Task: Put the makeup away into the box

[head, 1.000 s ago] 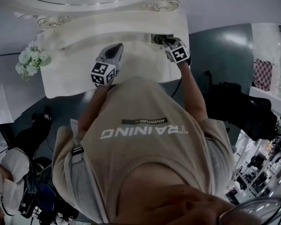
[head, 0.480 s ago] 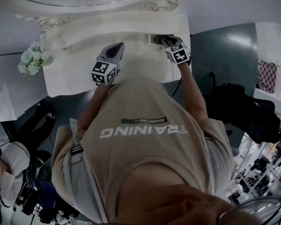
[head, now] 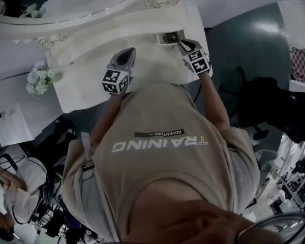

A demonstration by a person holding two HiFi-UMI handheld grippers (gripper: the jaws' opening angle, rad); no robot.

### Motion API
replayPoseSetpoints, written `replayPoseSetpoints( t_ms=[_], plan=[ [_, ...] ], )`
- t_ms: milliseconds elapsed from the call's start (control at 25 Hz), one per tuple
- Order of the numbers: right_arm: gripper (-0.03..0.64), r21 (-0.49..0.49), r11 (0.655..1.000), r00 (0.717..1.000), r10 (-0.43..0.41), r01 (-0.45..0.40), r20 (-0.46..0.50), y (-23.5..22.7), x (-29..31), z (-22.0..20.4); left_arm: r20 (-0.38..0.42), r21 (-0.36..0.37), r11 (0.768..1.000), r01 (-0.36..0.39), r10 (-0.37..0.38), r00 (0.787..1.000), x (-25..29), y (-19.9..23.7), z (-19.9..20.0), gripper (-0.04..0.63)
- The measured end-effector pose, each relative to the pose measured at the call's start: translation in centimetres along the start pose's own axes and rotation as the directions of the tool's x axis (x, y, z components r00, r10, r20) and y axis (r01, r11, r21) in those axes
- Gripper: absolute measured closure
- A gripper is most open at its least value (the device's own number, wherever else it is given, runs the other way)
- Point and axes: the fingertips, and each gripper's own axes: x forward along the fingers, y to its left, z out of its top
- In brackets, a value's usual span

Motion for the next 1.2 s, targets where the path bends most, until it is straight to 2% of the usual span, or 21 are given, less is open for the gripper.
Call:
replayPoseSetpoints(
  t_ms=[200, 560, 640, 760, 960, 1080, 1200],
  plan=[
    [0.611, 0.058, 0.998, 0.997, 0.001, -0.006, 0.080, -0.9, -1.2, -1.5, -0.059, 0.024, 1.000, 0.012, -0.011, 0.998, 2.1, -1.2, -0.6, 0.588],
    [0.612, 0.139, 0.990, 0.992, 0.023, -0.040, 0.124, -2.8, 0.9, -5.3, -0.128, 0.001, 1.000, 0.007, -0.007, 0.992, 7.9, -2.8, -4.5, 0.588],
    [0.612, 0.124, 0.991, 0.992, 0.034, -0.050, 0.124, -2.7, 1.3, -6.0, -0.155, -0.007, 1.000, 0.012, -0.013, 0.988, 8.7, -3.6, -5.9, 0.588],
    [0.612, 0.101, 0.994, 0.990, 0.032, -0.047, 0.138, -4.5, 1.8, -6.3, -0.176, -0.006, 1.000, 0.028, -0.029, 0.984, 11.0, -4.7, -7.1, 0.588],
    [0.612, 0.160, 0.986, 0.988, 0.032, -0.057, 0.151, -5.1, 2.2, -6.8, -0.265, 0.026, 0.998, 0.061, -0.052, 0.963, 13.0, -5.7, -9.8, 0.588],
    [0.612, 0.148, 0.986, 0.989, 0.055, -0.076, 0.138, -5.1, 2.8, -6.7, -0.284, -0.007, 0.998, 0.057, -0.056, 0.957, 14.2, -5.4, -10.8, 0.588],
    [0.612, 0.141, 0.986, 0.987, 0.071, -0.092, 0.147, -5.9, 2.9, -6.0, -0.290, 0.004, 0.998, 0.055, -0.051, 0.956, 15.3, -5.3, -10.4, 0.588]
  ],
)
